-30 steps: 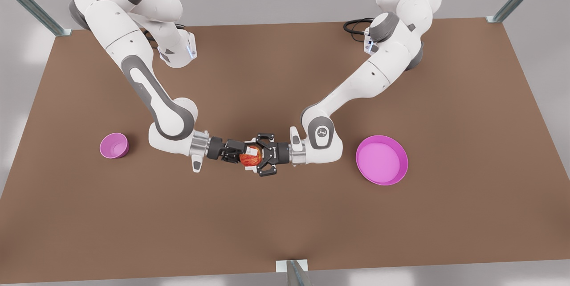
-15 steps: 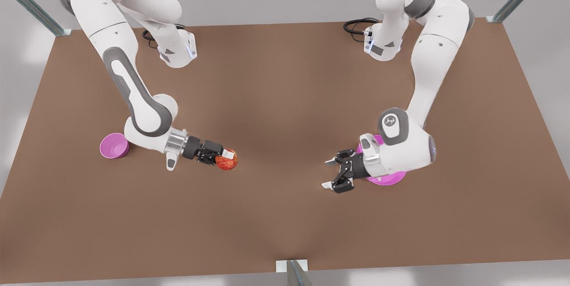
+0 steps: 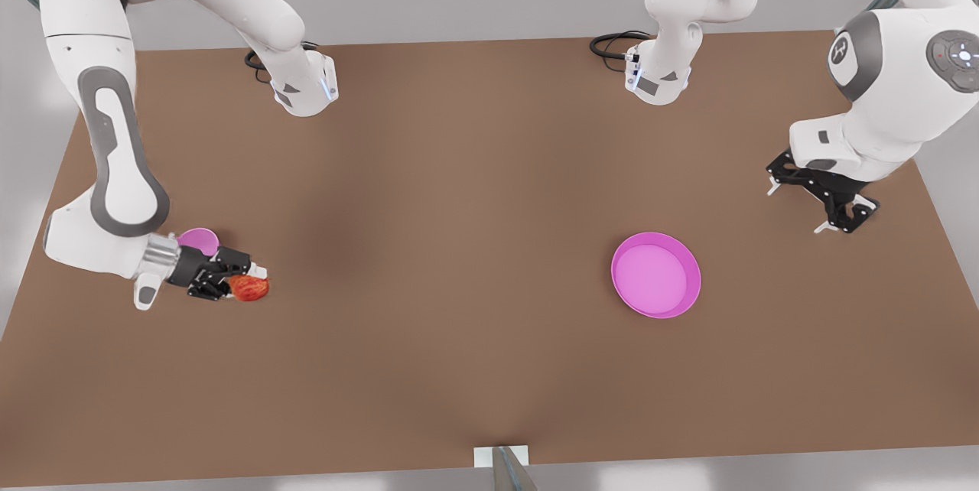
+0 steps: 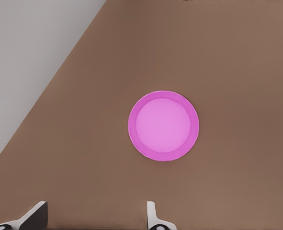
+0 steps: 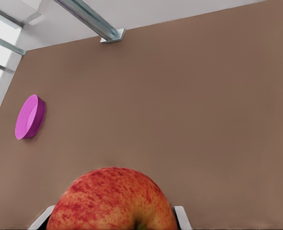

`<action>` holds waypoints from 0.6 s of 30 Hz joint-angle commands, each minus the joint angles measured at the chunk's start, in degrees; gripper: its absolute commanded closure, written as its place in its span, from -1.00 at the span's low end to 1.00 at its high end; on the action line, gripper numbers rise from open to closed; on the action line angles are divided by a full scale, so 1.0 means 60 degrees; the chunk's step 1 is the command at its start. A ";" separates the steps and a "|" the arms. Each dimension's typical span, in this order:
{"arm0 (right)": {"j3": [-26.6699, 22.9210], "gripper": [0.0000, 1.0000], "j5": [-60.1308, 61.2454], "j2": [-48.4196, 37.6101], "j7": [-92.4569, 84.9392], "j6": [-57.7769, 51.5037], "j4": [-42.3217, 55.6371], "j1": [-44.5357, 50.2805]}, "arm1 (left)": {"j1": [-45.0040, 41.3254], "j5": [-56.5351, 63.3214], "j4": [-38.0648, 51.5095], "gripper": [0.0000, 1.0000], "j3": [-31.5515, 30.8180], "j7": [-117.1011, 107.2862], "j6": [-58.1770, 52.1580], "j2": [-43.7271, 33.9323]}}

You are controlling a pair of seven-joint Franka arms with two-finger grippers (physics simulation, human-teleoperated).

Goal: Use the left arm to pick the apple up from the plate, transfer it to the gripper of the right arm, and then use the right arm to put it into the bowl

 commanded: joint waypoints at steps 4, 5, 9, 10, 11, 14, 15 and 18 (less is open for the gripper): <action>0.0076 -0.39 -0.2786 -0.0156 0.0422 -0.2140 0.0194 -0.0724 | -0.0070 -0.0029 0.0017 -1.00 0.0022 -0.9044 -0.0706 0.0122; 0.0061 -0.39 -0.3180 -0.0200 0.0422 -0.2140 0.0296 -0.0753 | -0.0012 -0.0014 0.0337 -1.00 0.0037 -0.9117 -0.0662 0.0458; -0.0027 -0.39 -0.4265 -0.0185 0.0422 -0.2096 0.0458 -0.1002 | -0.0012 -0.0029 0.1042 -1.00 0.0022 -1.0480 -0.0486 0.1207; -0.0027 -0.39 -0.4353 -0.0185 0.0335 -0.2154 0.0473 -0.1192 | -0.0056 -0.0029 0.1042 -1.00 0.0022 -1.0495 -0.0501 0.1207; -0.0027 -0.39 -0.4588 -0.0185 0.0130 -0.2154 0.0458 -0.1295 | -0.0056 -0.0029 0.1042 -1.00 0.0022 -1.0495 -0.0500 0.1207; -0.0012 -0.39 -0.5481 -0.0171 -0.0017 -0.2096 0.0473 -0.1486 | -0.0056 -0.0043 0.1042 -1.00 0.0022 -1.0495 -0.0501 0.1236; -0.0012 -0.39 -0.5817 -0.0141 -0.0017 -0.2008 0.0473 -0.1500 | -0.0070 -0.0058 0.1042 -1.00 0.0022 -1.0509 -0.0501 0.1294; -0.0027 -0.39 -0.5877 0.0357 0.0100 -0.1861 0.0444 -0.1412 | -0.0056 -0.0073 0.1042 -1.00 0.0022 -1.0495 -0.0501 0.1353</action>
